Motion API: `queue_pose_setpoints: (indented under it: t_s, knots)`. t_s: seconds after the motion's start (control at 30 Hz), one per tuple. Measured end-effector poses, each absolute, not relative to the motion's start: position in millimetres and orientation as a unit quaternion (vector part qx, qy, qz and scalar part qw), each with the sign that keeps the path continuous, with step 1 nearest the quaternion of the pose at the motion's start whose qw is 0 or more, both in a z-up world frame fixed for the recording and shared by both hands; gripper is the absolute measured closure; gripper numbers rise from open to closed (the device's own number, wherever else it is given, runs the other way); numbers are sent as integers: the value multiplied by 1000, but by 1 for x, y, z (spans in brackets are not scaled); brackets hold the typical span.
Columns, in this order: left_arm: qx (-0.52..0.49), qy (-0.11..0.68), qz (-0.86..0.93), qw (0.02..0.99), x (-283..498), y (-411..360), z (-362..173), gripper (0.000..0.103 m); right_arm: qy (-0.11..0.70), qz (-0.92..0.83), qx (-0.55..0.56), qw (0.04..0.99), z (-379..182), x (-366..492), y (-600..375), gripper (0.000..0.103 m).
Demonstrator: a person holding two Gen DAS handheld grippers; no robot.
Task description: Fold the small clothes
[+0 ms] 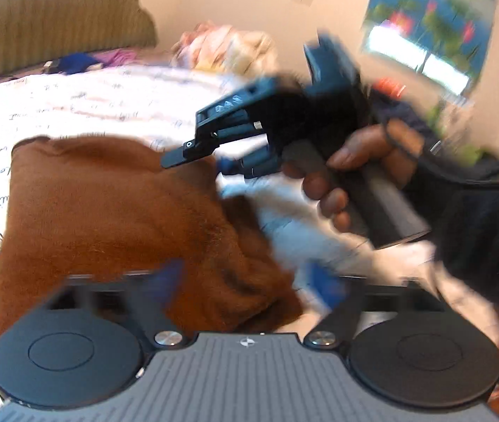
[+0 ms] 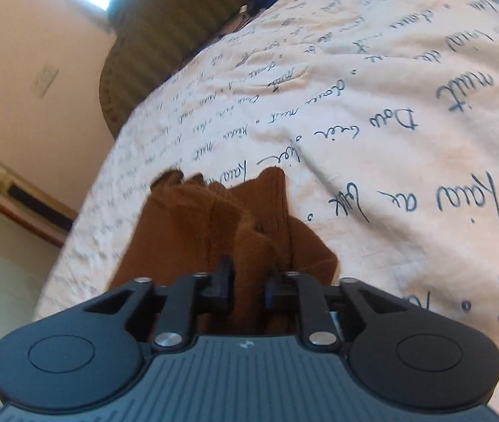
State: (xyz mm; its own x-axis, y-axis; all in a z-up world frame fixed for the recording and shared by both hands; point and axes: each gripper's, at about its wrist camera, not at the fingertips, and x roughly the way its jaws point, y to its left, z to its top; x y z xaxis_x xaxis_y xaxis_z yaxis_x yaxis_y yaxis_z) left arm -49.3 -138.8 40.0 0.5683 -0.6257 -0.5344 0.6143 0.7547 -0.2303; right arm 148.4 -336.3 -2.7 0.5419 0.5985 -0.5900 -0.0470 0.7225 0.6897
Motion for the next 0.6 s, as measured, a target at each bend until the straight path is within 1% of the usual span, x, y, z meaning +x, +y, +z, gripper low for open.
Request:
queue_pose_setpoints:
  t_s: [0.03,0.07,0.1,0.13,0.2,0.3,0.37,0.4,0.47,0.5,0.53,0.57,0.6]
  knots:
    - [-21,293,-353,888,-53,-125,46,12,427,192,327,821,3,144,-342,55]
    - [-32,289,-359,887,-54,-109,53,11,410,188,330,829,8,137,-347,32]
    - [-48,288,-360,886,-53,-95,57,11,393,184,326,840,15,131,-352,17]
    - [-66,289,-353,888,-48,-78,59,10,384,181,317,848,19,127,-356,15]
    - [-112,302,-317,892,-26,-47,61,10,396,186,303,847,19,126,-359,15]
    - [-223,350,-240,878,35,-6,44,12,424,182,300,835,6,135,-356,15]
    - [-300,390,-213,844,81,14,25,19,434,190,302,827,-1,143,-349,15]
    - [-322,401,-203,833,97,18,16,22,439,191,299,826,-5,148,-344,15]
    - [-343,428,-199,812,128,19,2,22,446,197,292,823,-10,158,-332,15]
    - [-343,442,-203,803,140,12,-3,26,444,204,292,822,-12,162,-326,18]
    - [-338,451,-204,801,147,6,-4,46,439,215,293,822,-13,164,-321,31]
    - [-324,454,-211,803,150,-1,0,58,444,221,284,820,-12,167,-316,85]
    - [-301,451,-219,811,152,-9,7,68,446,214,268,827,-8,167,-312,86]
